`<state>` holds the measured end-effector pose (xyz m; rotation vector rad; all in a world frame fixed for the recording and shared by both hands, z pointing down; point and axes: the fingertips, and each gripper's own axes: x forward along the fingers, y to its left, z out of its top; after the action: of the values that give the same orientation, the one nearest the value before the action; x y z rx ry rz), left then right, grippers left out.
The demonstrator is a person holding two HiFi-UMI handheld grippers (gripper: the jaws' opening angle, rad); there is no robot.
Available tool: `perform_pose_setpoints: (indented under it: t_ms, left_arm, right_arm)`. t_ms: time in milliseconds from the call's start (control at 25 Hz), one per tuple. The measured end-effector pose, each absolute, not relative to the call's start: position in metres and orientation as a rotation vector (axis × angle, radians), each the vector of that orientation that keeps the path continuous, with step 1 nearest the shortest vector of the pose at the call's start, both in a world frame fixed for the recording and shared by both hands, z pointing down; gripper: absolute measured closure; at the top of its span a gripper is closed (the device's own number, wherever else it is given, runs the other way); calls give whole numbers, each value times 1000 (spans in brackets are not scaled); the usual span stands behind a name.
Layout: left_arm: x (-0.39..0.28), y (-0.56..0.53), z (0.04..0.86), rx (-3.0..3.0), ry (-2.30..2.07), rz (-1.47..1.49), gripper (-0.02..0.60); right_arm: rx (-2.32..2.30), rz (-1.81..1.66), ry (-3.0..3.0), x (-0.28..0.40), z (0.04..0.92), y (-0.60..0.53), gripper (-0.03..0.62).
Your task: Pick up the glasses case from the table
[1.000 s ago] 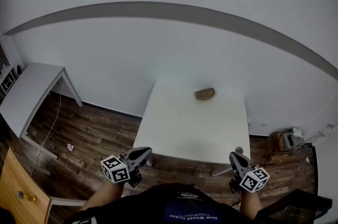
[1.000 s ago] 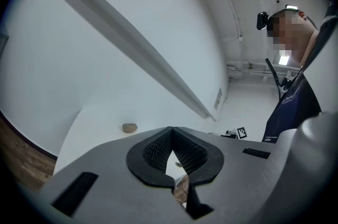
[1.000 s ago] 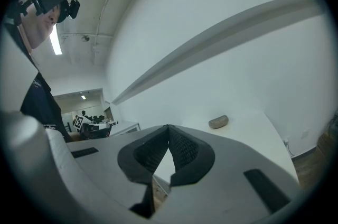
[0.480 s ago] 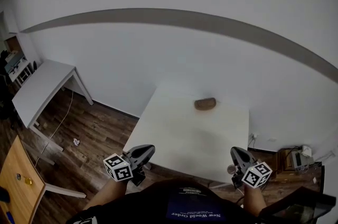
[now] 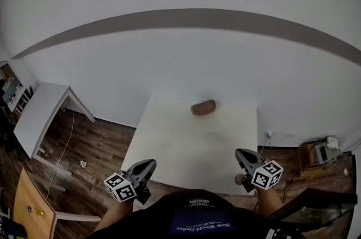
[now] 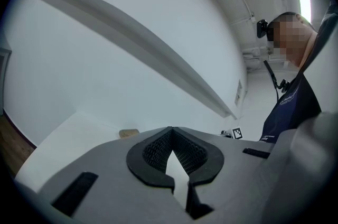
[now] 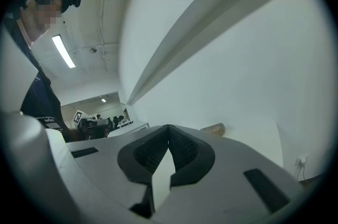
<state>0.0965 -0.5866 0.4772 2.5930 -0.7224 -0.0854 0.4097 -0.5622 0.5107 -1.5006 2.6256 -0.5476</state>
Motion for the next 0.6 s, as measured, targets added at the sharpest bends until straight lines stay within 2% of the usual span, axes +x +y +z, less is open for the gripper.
perform_pose_setpoints:
  t_ms: [320,600]
  left_arm:
    - [103,-668,493,2600,-568,-87,582]
    - [49,-757,490,2622,-440,-94,581]
  right_arm:
    - [-1634,-582,2564,402,523,-616,605]
    - [-1749,-586,2527,337,511,-679,605]
